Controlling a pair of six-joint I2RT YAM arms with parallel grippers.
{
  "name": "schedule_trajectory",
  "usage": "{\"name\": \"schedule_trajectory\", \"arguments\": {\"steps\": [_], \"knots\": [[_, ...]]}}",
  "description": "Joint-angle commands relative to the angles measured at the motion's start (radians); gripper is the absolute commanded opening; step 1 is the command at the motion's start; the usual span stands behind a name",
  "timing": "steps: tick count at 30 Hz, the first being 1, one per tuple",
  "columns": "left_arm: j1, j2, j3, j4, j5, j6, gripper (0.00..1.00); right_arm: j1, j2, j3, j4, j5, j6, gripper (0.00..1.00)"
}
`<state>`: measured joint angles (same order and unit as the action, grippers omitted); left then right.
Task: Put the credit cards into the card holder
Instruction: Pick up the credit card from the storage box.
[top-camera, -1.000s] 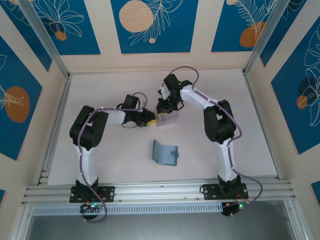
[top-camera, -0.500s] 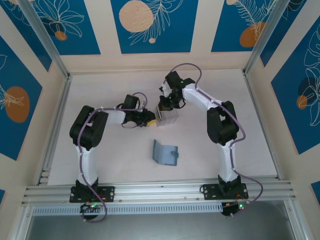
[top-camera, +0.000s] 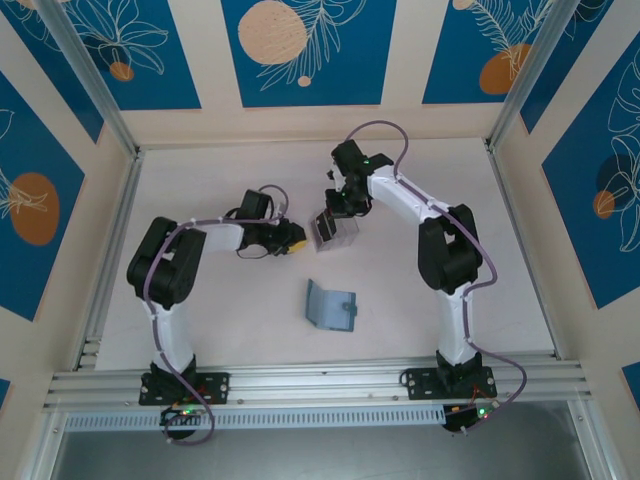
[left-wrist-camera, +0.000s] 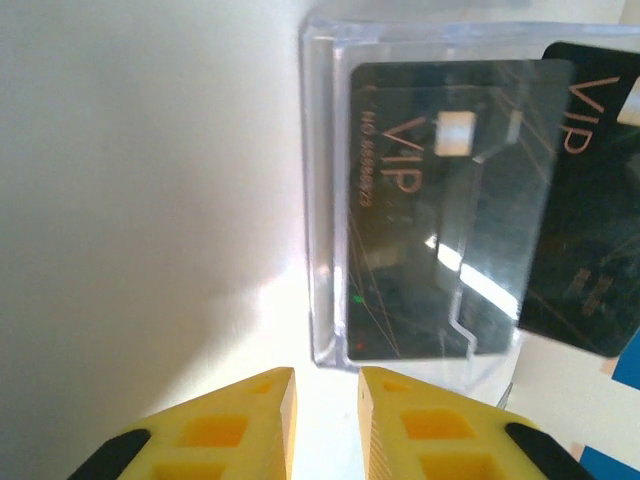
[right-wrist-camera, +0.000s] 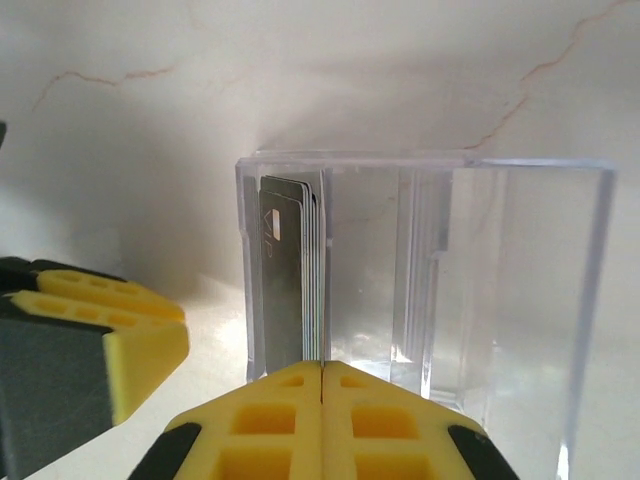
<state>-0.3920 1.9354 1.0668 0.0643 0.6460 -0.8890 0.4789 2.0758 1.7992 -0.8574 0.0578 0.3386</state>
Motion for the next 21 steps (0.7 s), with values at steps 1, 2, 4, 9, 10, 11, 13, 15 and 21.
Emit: {"name": "schedule_trajectory", "arguments": {"steps": [1,2,4,9,10,11,13,15,21], "knots": [[0.019,-0.086,-0.030,-0.048,-0.006,0.037,0.23,0.010,-0.075,-0.010,-0.021,0.052,0.014,0.00],[0.020,-0.102,-0.037,-0.059,-0.009,0.043,0.23,0.011,-0.081,-0.011,-0.021,0.055,0.012,0.00],[0.022,-0.143,-0.052,-0.087,-0.012,0.062,0.23,0.012,-0.089,-0.009,-0.030,0.067,0.009,0.00],[0.021,-0.254,-0.087,-0.192,-0.046,0.129,0.24,0.021,-0.123,-0.031,-0.022,0.104,0.006,0.00],[0.019,-0.282,-0.092,-0.224,-0.061,0.147,0.24,0.022,-0.131,-0.037,-0.016,0.112,0.007,0.00],[0.017,-0.305,-0.099,-0.252,-0.074,0.161,0.24,0.024,-0.137,-0.043,-0.014,0.115,0.008,0.00],[0.009,-0.366,-0.114,-0.298,-0.092,0.188,0.24,0.023,-0.154,-0.053,-0.008,0.116,0.011,0.00],[-0.010,-0.423,-0.121,-0.353,-0.119,0.214,0.24,0.023,-0.171,-0.068,0.004,0.121,0.014,0.00],[-0.147,-0.535,-0.103,-0.489,-0.222,0.269,0.26,0.026,-0.272,-0.162,0.054,0.144,0.041,0.00]]}}
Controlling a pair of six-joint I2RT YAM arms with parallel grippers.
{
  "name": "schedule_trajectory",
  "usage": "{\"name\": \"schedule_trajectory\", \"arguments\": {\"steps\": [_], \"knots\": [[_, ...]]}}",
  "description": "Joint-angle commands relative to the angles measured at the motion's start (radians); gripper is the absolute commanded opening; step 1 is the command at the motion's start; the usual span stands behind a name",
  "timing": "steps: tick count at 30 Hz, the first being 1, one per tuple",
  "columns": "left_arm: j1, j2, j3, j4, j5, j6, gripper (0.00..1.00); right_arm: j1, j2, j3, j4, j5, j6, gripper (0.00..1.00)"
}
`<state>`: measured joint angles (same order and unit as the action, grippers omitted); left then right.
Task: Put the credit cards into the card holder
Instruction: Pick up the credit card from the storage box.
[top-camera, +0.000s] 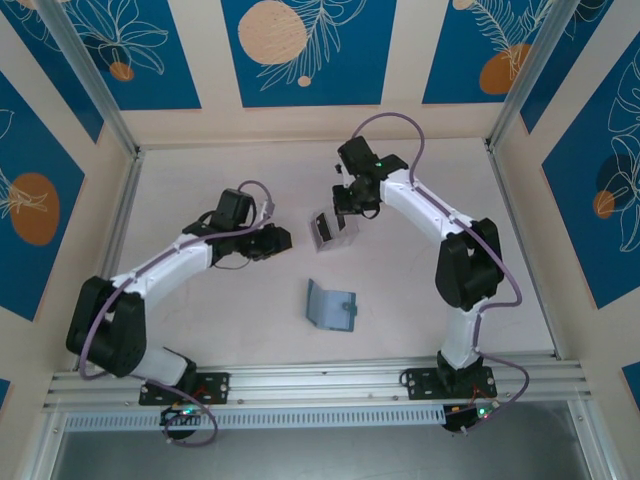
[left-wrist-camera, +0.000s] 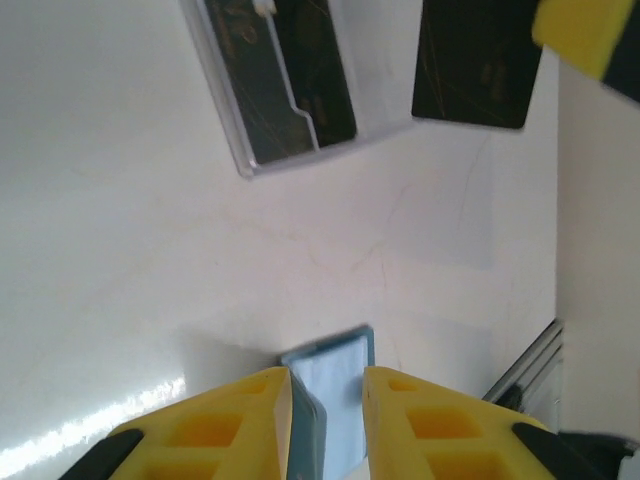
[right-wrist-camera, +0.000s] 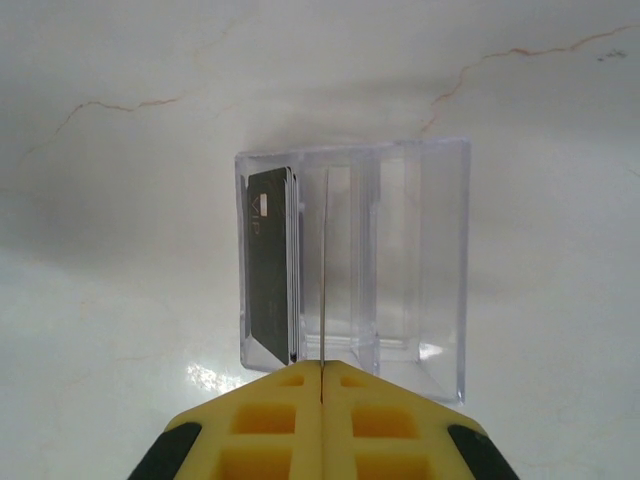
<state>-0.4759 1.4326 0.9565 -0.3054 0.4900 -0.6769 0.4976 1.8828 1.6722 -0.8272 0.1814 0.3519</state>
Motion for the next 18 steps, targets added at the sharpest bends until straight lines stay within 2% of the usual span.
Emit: {"name": "schedule_trajectory", "arguments": {"steps": [1,6,10,18], "knots": [[-0.100,-0.039,0.015,-0.133,-0.083,0.062,0.26,0.008,-0.107,-0.065,0.038,0.025,0.035,0.00],[-0.256,-0.015,0.057,-0.170,-0.134,0.067,0.26,0.013,-0.257,-0.222,0.085,0.038,0.075,0.00],[-0.344,0.053,0.087,-0.178,-0.124,0.084,0.26,0.025,-0.394,-0.366,0.123,-0.001,0.101,0.00],[-0.359,0.151,0.086,-0.218,-0.174,0.122,0.24,0.099,-0.600,-0.612,0.188,-0.126,0.144,0.00]]}}
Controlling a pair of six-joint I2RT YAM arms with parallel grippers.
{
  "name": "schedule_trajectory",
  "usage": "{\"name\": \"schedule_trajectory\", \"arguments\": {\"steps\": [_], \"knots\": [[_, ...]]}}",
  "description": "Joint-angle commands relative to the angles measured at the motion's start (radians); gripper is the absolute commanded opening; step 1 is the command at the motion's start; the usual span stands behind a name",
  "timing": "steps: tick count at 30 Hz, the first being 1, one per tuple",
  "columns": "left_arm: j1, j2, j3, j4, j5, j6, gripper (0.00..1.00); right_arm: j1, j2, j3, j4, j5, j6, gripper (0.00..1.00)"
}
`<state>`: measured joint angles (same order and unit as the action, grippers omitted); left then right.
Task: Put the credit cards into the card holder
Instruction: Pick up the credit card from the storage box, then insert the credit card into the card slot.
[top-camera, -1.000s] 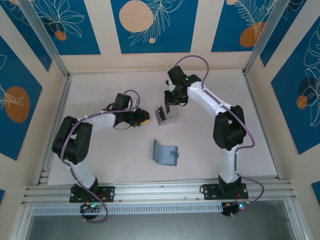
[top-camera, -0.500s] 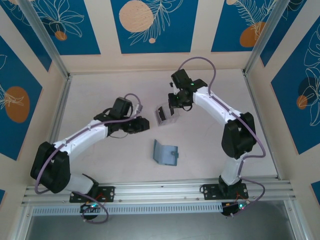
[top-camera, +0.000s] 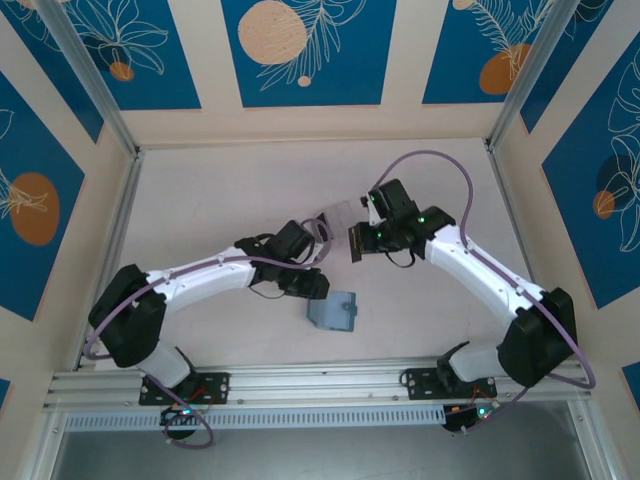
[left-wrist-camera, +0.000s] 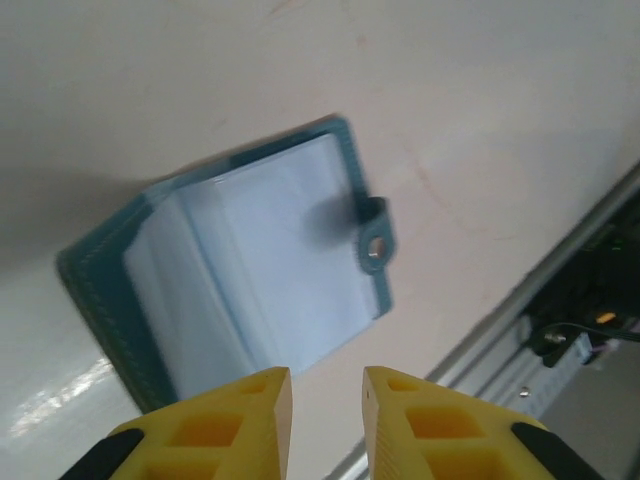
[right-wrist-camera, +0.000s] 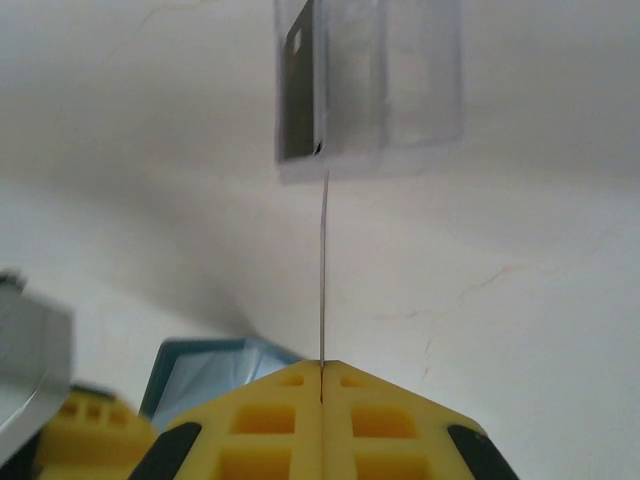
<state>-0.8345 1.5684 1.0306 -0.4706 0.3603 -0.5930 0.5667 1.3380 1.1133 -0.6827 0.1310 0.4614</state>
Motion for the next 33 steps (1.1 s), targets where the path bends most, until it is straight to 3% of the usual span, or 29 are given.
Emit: {"name": "schedule_trajectory", "arguments": {"steps": [1,14,33], "knots": [[0.000,0.019,0.010,-0.058,-0.056,0.040,0.24,0.039,-0.076,-0.079,0.052,-0.093,0.041,0.00],[0.032,0.043,-0.080,-0.054,-0.124,0.050,0.22,0.106,-0.141,-0.308,0.244,-0.308,0.106,0.00],[0.039,0.079,-0.190,0.006,-0.165,0.032,0.20,0.053,0.099,-0.385,0.388,-0.557,0.129,0.00]]}}
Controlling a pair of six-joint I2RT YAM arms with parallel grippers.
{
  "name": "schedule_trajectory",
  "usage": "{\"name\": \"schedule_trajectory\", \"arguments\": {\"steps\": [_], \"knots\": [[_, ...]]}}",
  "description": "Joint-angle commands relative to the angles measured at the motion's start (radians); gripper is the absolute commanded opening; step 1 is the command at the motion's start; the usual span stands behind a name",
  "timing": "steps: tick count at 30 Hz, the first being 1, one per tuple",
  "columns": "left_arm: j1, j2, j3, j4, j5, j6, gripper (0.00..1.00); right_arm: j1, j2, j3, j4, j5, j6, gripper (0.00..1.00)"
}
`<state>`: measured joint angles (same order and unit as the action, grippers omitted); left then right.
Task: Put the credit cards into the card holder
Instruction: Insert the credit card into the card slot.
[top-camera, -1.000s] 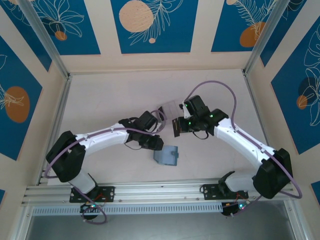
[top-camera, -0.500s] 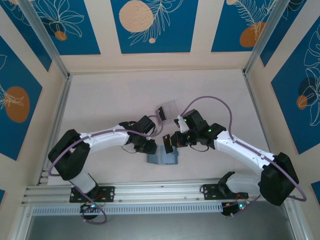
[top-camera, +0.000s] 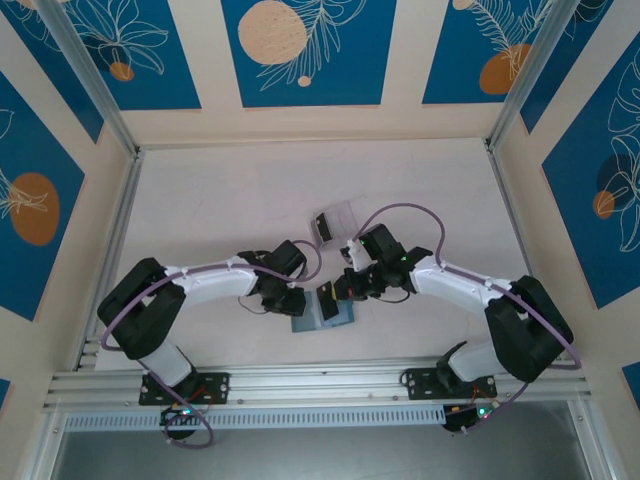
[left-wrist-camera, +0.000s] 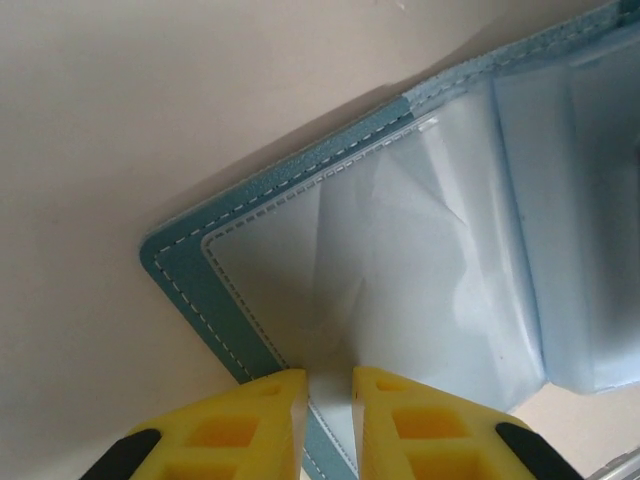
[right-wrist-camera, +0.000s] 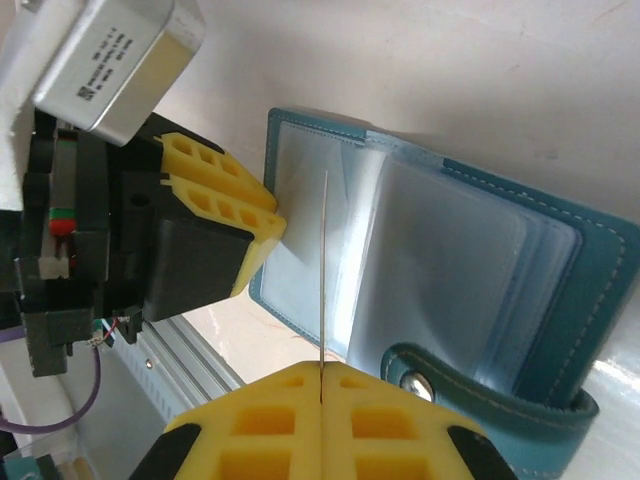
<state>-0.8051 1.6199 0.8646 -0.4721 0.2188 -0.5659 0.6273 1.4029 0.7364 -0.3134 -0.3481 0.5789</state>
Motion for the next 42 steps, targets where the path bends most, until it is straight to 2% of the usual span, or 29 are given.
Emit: {"name": "schedule_trajectory", "arguments": {"steps": [1,18,42], "knots": [[0.009,0.033,-0.025,0.011,-0.023,0.005,0.20,-0.010,0.046,-0.005,0.019,-0.086,0.012,0.00],[0.012,0.027,-0.064,0.036,-0.029,-0.009,0.20,-0.060,0.205,0.004,0.017,-0.118,0.016,0.00],[0.011,0.038,-0.073,0.062,-0.012,-0.020,0.20,-0.063,0.286,0.051,0.047,-0.171,-0.001,0.00]]}}
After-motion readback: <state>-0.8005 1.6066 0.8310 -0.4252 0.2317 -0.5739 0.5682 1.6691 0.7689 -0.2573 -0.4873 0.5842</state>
